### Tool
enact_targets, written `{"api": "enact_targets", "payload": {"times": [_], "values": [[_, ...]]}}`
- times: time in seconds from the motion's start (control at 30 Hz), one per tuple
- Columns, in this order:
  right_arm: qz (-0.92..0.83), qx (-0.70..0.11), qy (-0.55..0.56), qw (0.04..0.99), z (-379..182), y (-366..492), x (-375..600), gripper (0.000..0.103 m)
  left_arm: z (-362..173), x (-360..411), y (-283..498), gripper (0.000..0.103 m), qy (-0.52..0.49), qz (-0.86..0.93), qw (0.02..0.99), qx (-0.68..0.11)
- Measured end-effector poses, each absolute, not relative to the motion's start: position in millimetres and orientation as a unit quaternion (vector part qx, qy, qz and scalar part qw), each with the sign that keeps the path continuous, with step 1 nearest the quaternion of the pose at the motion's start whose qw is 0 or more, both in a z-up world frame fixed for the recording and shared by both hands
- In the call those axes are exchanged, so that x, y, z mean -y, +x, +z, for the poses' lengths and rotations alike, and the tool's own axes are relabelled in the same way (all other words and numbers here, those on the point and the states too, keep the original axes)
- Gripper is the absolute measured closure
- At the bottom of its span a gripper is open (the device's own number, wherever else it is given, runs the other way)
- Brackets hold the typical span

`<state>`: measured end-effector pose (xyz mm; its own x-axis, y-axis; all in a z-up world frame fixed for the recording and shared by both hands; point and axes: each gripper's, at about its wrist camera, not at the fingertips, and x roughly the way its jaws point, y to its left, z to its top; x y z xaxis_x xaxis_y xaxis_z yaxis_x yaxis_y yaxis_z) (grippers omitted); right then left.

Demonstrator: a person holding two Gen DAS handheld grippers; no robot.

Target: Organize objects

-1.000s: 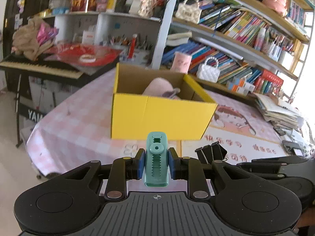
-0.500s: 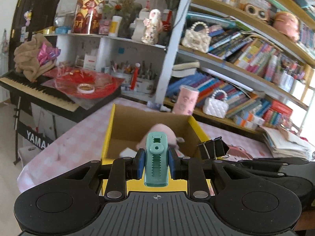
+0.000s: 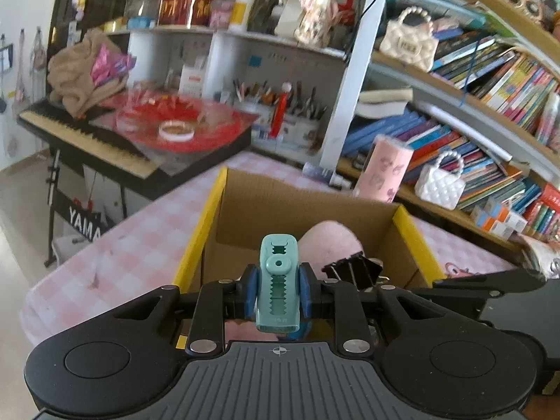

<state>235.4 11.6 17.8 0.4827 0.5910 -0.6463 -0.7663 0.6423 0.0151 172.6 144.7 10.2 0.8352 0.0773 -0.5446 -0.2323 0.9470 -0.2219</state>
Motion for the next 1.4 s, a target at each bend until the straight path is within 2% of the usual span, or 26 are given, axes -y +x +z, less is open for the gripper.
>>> {"api": "enact_targets", "payload": {"times": [0.4, 0.57, 0.83, 0.93, 1.0, 1.07, 1.1, 1.17, 1.3, 1.4], "values": [[0.454, -0.351, -0.17, 0.801, 1, 265, -32, 0.1, -6, -144, 194, 0.08, -0.152, 0.09, 0.935, -0.307], [0.463, -0.368, -0.141, 0.794, -4, 271, -28, 0.1, -9, -145, 197, 0.08, -0.152, 0.094, 0.933, -0.312], [0.459, -0.34, -0.106, 0.814, 4, 258, -2, 0.095, -9, -140, 196, 0.08, -0.135, 0.077, 0.936, -0.315], [0.444, -0.325, -0.09, 0.83, 11, 244, 17, 0.092, -7, -135, 193, 0.076, -0.122, 0.065, 0.939, -0.315], [0.421, -0.317, -0.08, 0.846, 16, 236, 27, 0.09, -5, -131, 189, 0.066, -0.114, 0.056, 0.941, -0.313], [0.397, -0.312, -0.065, 0.861, 20, 228, 38, 0.089, -2, -127, 185, 0.038, -0.103, 0.053, 0.944, -0.307], [0.382, -0.308, -0.059, 0.869, 23, 224, 42, 0.086, 0, -124, 181, 0.033, -0.097, 0.057, 0.947, -0.302], [0.351, -0.299, -0.05, 0.886, 27, 213, 52, 0.08, 5, -120, 173, 0.031, -0.089, 0.054, 0.952, -0.289], [0.288, -0.286, -0.036, 0.913, 34, 190, 70, 0.078, 15, -114, 156, 0.026, -0.083, 0.032, 0.956, -0.279], [0.237, -0.289, -0.021, 0.927, 35, 174, 82, 0.072, 24, -107, 140, 0.023, -0.079, 0.018, 0.96, -0.269]]}}
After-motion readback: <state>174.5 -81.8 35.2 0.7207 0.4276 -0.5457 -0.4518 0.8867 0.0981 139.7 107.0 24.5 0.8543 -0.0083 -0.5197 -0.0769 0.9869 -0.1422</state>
